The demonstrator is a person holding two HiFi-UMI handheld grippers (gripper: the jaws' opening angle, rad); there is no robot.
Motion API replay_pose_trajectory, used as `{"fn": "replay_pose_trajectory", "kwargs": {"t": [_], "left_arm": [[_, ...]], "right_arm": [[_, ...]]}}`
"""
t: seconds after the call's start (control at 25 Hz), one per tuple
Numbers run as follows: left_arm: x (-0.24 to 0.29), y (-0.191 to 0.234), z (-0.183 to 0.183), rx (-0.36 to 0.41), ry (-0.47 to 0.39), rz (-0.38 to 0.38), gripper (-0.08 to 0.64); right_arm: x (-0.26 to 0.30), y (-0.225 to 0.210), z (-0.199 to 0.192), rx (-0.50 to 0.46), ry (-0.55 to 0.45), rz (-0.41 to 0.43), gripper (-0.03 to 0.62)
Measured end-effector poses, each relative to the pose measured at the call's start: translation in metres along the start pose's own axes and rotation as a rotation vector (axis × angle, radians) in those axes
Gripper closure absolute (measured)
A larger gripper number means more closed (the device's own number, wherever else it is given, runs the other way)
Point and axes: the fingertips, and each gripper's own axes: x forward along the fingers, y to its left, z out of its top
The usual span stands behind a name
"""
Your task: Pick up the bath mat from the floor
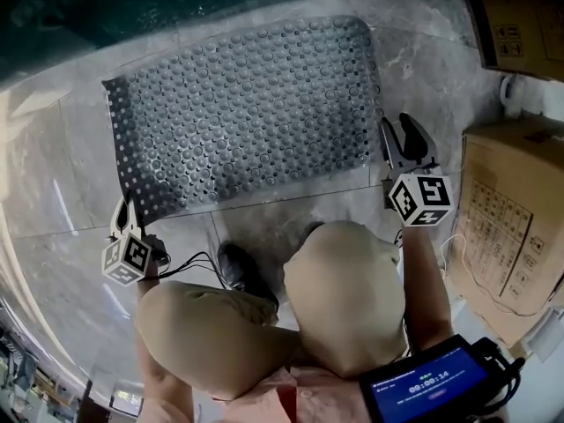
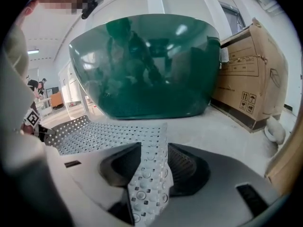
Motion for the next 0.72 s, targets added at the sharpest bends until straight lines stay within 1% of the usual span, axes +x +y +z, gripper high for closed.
{"fn": "replay_pose_trajectory", "kwargs": {"t": [0.16,0.36,0.48,0.72], "left_arm": [[-0.004,0.0,0.005,0.005,-0.001,0.001,0.525],[-0.002,0.001,0.003,-0.014,0.002,0.008,0.525],[0.0,-0.001,0.004,-0.021,-0.002,0.006,0.524],[-0.007,0.003,0.009,-0.013,-0.005,0.018,0.524]], "right_arm": [[0.005,-0.003,-0.014,0.025,0.022,-0.007,0.42],[0.015,-0.015,-0.049,0.032,0.103,-0.026,0.42],[0.016,-0.022,-0.066,0.047,0.135,-0.038,0.419],[0.023,-0.019,-0.087,0.117,0.158,-0.012,0.42]]}}
